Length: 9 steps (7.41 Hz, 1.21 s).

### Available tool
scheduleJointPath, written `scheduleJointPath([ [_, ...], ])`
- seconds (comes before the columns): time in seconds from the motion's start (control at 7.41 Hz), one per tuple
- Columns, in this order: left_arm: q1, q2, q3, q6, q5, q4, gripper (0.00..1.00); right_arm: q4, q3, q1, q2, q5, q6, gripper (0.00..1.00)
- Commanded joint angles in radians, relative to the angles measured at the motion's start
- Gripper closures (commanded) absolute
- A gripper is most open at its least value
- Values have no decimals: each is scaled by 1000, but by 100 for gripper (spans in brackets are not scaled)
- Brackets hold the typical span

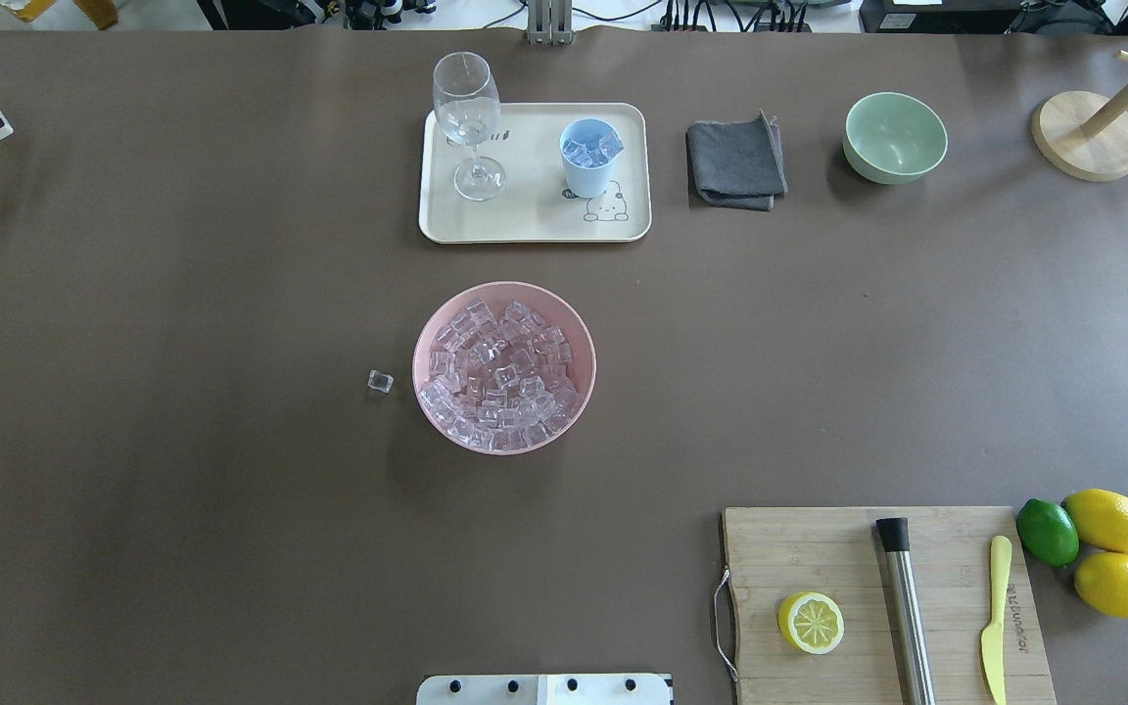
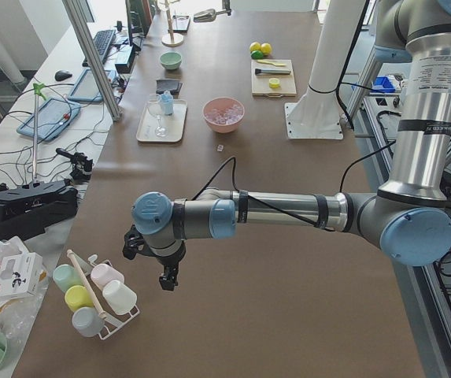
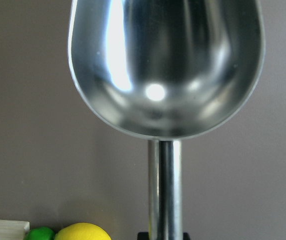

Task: Put ice in cup with scoop
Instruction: 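Withdraw the empty scoop with the right gripper away from the cup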

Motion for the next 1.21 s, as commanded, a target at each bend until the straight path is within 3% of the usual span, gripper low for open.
scheduleJointPath([
  [0.0, -1, 2, 0, -1, -3, -1, 1, 173, -64, 15, -96, 41, 28, 100],
  [0.13, -1, 2, -8, -2, -6, 0, 1, 357, -184, 10, -112, 39, 63, 100],
  [0.27, 2, 2, -6, -1, -5, 0, 1, 564, -299, -35, -100, 30, 213, 100],
  [0.4, -1, 3, -11, -1, -6, 0, 1, 647, -307, -60, -99, 9, 326, 100],
  [1.08, 2, 3, -9, 1, -5, 0, 1, 730, -285, -195, -99, 19, 459, 100],
])
